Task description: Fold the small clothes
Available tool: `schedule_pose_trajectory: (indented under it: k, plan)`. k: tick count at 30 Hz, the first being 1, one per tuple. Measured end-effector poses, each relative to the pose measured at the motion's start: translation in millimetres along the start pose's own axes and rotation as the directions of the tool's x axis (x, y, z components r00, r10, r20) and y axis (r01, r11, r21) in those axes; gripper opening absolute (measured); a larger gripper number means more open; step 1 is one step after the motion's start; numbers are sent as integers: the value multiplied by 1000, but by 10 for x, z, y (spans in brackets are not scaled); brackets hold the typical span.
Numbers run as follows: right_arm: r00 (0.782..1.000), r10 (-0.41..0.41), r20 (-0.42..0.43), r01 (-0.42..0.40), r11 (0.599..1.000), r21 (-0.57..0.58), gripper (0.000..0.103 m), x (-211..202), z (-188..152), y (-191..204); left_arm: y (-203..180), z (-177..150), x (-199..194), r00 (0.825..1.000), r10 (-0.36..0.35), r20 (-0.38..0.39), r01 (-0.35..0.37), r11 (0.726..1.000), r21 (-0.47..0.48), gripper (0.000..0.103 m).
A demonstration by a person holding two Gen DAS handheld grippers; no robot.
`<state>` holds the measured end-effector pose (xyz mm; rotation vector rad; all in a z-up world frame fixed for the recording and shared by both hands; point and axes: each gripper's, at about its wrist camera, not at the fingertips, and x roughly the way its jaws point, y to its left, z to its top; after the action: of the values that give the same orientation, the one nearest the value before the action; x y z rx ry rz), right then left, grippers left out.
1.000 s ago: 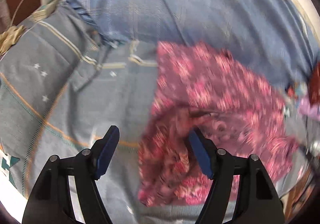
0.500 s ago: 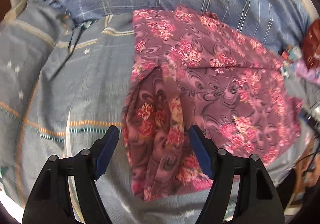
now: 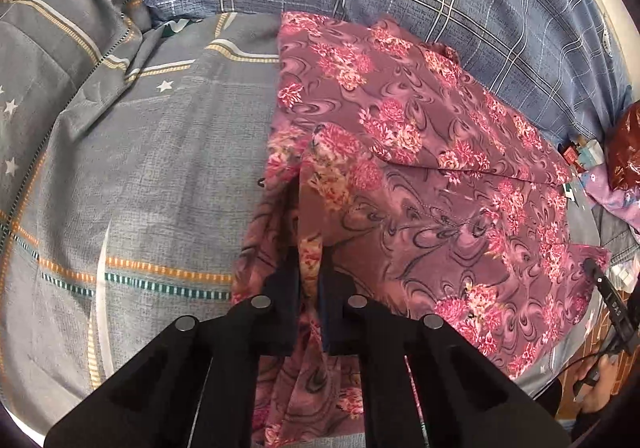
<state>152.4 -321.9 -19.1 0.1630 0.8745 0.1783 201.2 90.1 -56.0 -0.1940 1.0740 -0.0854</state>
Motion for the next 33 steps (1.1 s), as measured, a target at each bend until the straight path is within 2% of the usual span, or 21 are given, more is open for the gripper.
schedule_pose_trajectory:
  k: [4,9,14,19,23,25,28,29,31,32,33]
  plan:
    - [998,32,46,-33,999,10,6,-234,23,30,-65,-90,-283,997,-21,71,19,1000,24,3]
    - [992,62,109,-63,998,10,6,-482,108,69,-113,-121,-793,981,-76,181,72,997,32,3]
    - [983,83,163,-88,996,22,6,-561,304,59,-5,115,-1015,962,-106,250,112,994,-10,3]
    - [974,86,208,-99,994,53,6,-438,655,-19,108,494,-924,955,-72,289,91,994,-54,3]
    - [971,99,217,-124,987,106,6,-129,1012,-129,323,913,-689,950,-16,312,65,987,-148,0]
    - [973,99,211,-127,984,127,5,103,1211,-168,448,1108,-495,956,4,293,54,980,-191,0]
    - [978,106,181,-134,980,151,5,436,1432,-193,593,1289,-199,979,-15,205,63,971,-233,0]
    - [981,106,162,-131,979,154,5,541,1484,-192,628,1325,-70,988,-66,138,97,968,-230,0]
    - [985,117,125,-135,980,144,5,707,1527,-167,640,1302,41,989,-134,66,145,965,-217,1]
    - [987,119,113,-134,982,134,5,752,1519,-158,603,1273,92,991,-133,25,135,976,-173,2]
    - [987,122,101,-135,983,127,5,790,1495,-155,554,1250,128,993,-120,-10,118,985,-130,9]
